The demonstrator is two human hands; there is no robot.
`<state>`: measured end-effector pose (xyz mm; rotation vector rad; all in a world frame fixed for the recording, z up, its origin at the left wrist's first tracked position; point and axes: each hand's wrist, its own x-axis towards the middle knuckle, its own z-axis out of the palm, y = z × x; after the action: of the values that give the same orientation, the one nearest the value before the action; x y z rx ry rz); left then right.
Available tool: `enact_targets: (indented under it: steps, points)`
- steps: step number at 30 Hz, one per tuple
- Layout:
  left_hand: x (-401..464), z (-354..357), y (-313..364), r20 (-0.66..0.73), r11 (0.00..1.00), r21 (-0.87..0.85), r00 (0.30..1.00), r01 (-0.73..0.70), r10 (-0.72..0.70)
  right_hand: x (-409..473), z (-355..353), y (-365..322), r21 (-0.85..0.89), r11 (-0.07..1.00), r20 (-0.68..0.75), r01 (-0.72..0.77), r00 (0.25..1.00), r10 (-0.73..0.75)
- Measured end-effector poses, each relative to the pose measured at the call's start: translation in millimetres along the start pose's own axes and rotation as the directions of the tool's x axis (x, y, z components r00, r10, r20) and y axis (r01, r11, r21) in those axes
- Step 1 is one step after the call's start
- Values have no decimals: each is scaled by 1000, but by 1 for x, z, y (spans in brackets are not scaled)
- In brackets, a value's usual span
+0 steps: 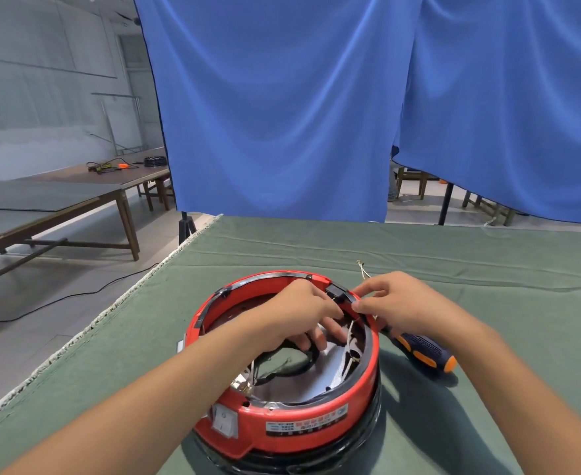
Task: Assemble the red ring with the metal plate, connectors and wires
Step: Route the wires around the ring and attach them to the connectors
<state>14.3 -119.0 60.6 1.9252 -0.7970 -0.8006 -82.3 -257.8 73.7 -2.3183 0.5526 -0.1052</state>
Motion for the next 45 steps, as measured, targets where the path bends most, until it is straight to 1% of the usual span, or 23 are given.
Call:
enact_targets:
  steps: [2, 5, 7, 9, 13, 16, 19, 23, 28, 31, 33, 36, 40, 41, 43, 45]
  points:
    - [2, 5, 1, 32, 1000, 22, 999, 8, -9, 3, 1, 2, 6, 1000, -32, 8, 999, -8]
    - [5, 10, 1, 15, 997, 74, 1000, 2, -3, 9, 3, 6, 7, 1000, -91, 15, 996, -14]
    - [6, 10, -1, 19, 999, 51, 1000, 1, -2, 12, 7, 8, 17, 1000, -127, 22, 992, -20]
    - [6, 10, -2, 27, 999, 40, 1000, -9, 8, 15, 11, 8, -11, 1000, -167, 28, 986, -30]
    - [8, 12, -3, 10, 998, 67, 1000, -19, 19, 16, 13, 10, -17, 1000, -183, 23, 983, -26]
    - [7, 8, -6, -15, 1000, -14, 1000, -20, 20, 17, 13, 10, -13, 999, -189, 30, 981, -32]
    - [4, 2, -9, -45, 993, -120, 999, -13, 8, 17, 14, 11, 50, 998, -177, 22, 984, -13]
    - [1, -1, -8, -73, 984, -177, 997, -37, 24, 16, 14, 11, 117, 993, -143, 7, 990, 9]
    - [-2, -5, -5, -49, 951, -300, 997, -68, 56, 17, 14, 13, 136, 991, -139, 7, 990, 13]
    - [-2, -5, -4, -44, 939, -330, 996, -91, 81, 17, 13, 13, 161, 987, -125, 5, 992, 16]
    - [-3, -5, -3, -87, 936, -328, 990, -130, 107, 17, 13, 13, 171, 985, -120, 3, 993, 18]
    - [-3, -6, -2, -198, 958, -217, 970, -185, 142, 19, 14, 13, 190, 982, -106, -2, 994, 23]
    - [-3, -9, 0, -284, 980, -64, 945, -191, 165, 20, 12, 14, 193, 981, -107, -7, 994, 28]
    - [-3, -10, 1, -299, 982, -4, 937, -188, 179, 19, 12, 14, 194, 981, -104, -6, 994, 27]
    - [-3, -12, 0, -325, 968, 174, 918, -180, 229, 19, 13, 14, 190, 982, -103, -5, 994, 25]
    - [-3, -15, 0, -327, 914, 371, 899, -162, 292, 19, 13, 14, 186, 982, -109, -3, 994, 24]
